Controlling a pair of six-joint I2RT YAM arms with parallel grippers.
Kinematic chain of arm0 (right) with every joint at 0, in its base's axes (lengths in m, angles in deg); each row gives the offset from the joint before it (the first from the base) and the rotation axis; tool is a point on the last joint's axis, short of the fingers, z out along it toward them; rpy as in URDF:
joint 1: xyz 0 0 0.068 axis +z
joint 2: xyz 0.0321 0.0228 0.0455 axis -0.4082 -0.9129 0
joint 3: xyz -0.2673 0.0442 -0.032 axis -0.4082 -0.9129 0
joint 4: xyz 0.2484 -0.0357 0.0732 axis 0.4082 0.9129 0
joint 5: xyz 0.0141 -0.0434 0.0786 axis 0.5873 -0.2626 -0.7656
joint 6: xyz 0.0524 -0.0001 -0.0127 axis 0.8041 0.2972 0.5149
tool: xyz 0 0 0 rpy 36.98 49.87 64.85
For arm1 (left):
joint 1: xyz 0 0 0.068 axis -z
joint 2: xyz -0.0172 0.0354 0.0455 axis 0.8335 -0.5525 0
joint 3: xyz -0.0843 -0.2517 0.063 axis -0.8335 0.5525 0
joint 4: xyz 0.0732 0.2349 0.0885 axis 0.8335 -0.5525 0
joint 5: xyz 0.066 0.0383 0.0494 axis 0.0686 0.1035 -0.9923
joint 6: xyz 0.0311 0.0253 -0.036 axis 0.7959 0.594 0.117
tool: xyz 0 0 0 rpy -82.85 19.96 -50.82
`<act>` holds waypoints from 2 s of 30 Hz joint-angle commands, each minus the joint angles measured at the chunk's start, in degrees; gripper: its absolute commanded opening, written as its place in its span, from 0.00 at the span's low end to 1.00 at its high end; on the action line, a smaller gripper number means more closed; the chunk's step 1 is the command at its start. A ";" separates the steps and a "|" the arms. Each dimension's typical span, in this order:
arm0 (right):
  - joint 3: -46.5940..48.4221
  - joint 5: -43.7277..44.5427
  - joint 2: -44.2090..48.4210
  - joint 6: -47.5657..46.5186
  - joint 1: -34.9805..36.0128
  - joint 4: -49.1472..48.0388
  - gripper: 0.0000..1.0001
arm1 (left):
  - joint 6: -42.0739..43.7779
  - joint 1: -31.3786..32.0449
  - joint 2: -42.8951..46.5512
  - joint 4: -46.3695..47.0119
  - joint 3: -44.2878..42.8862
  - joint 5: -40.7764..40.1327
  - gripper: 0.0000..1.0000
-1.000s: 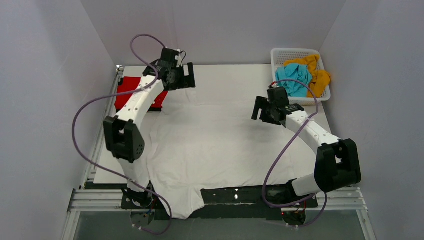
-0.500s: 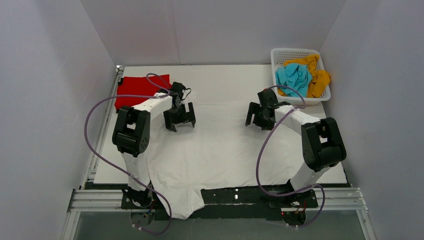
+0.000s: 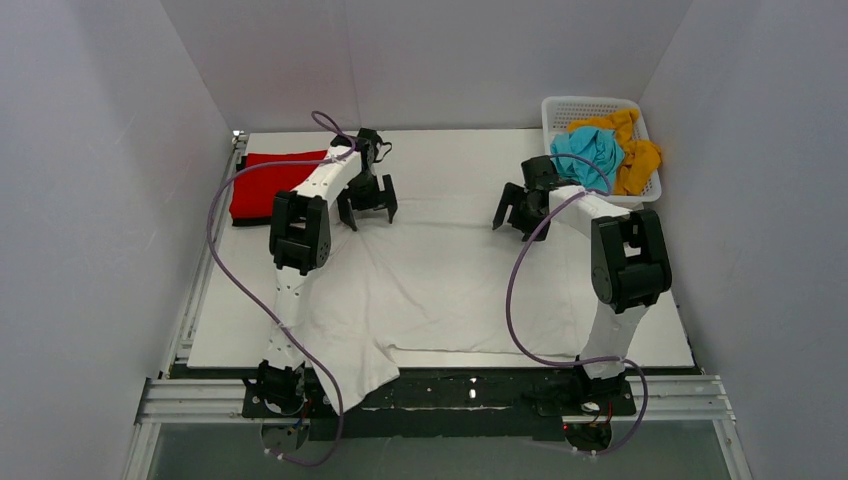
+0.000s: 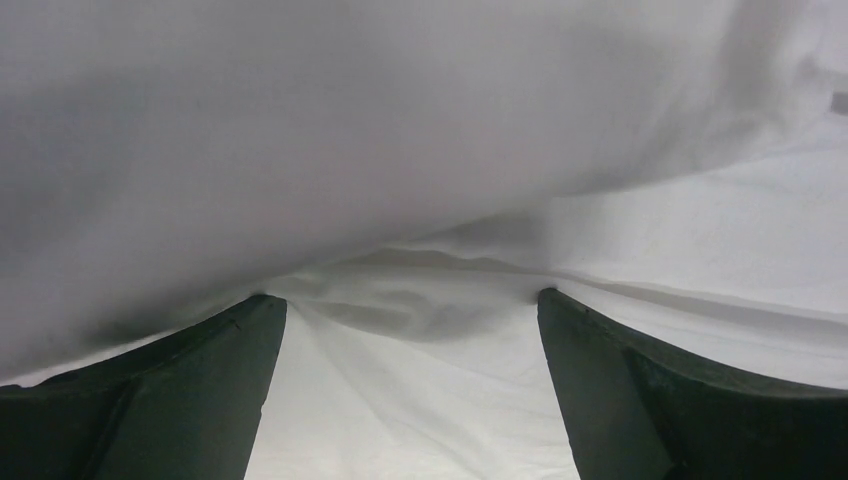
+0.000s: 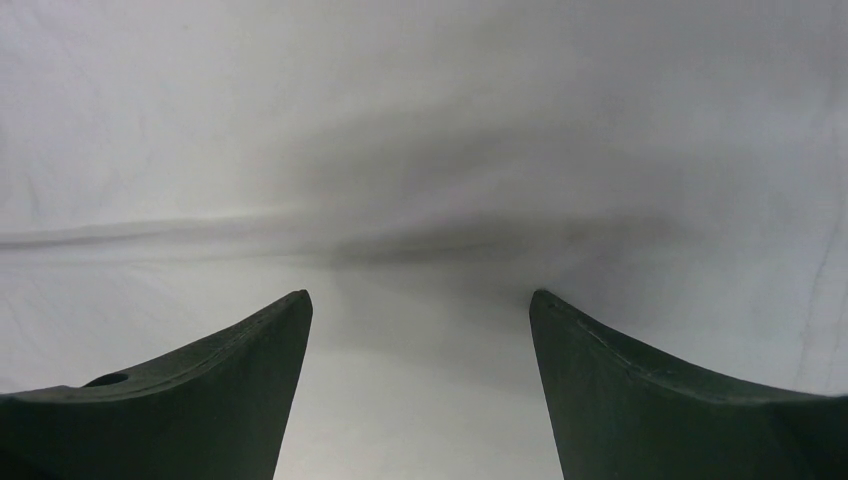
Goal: Fold and stack the t-shirts
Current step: Flatten out the tshirt, then grab the side of the flattened tshirt closest away from the robot with both arms
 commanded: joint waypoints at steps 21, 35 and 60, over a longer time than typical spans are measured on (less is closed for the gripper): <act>-2.13 1.96 23.56 -2.24 -1.76 5.08 0.91 | 5.58 4.21 28.76 -4.58 17.02 3.20 0.98; -19.20 1.31 40.81 3.13 -2.54 1.58 0.94 | -23.27 18.05 83.87 -17.07 74.56 -4.76 0.98; -19.96 4.44 37.98 2.87 -3.22 4.01 0.94 | -29.87 23.30 85.66 -8.26 94.52 8.72 0.57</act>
